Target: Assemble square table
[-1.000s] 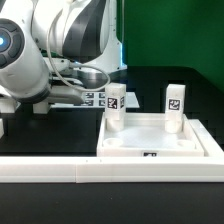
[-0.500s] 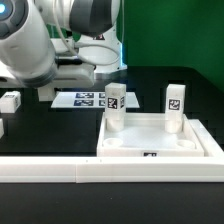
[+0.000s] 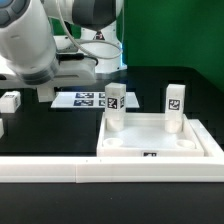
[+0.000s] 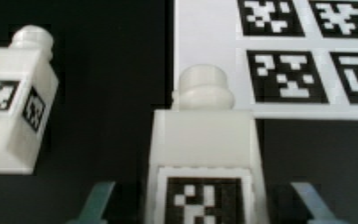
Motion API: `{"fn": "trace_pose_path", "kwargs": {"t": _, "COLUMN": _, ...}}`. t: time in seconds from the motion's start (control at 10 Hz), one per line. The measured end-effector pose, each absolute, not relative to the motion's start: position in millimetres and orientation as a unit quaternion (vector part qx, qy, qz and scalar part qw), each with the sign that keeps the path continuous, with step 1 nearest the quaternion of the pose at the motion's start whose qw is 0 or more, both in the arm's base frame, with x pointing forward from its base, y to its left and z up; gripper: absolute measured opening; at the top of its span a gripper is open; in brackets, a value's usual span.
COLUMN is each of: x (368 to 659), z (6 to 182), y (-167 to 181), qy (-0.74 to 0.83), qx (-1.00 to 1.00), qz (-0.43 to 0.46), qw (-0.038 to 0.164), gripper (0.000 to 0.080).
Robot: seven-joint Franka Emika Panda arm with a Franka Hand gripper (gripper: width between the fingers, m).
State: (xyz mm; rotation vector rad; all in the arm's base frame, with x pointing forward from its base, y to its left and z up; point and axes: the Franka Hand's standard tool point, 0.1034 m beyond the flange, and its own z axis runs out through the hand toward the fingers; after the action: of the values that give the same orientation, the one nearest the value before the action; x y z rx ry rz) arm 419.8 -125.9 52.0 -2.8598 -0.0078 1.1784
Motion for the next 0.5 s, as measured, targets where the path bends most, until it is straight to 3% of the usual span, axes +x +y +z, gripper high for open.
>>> {"fn": "trace_pose_path", "kwargs": {"t": 0.5, "x": 463.6, "z": 72.9, "y": -120.2, "qy": -0.005, "qx": -0.968, "qz": 0.250, "qw": 0.022, "gripper": 0.0285}}
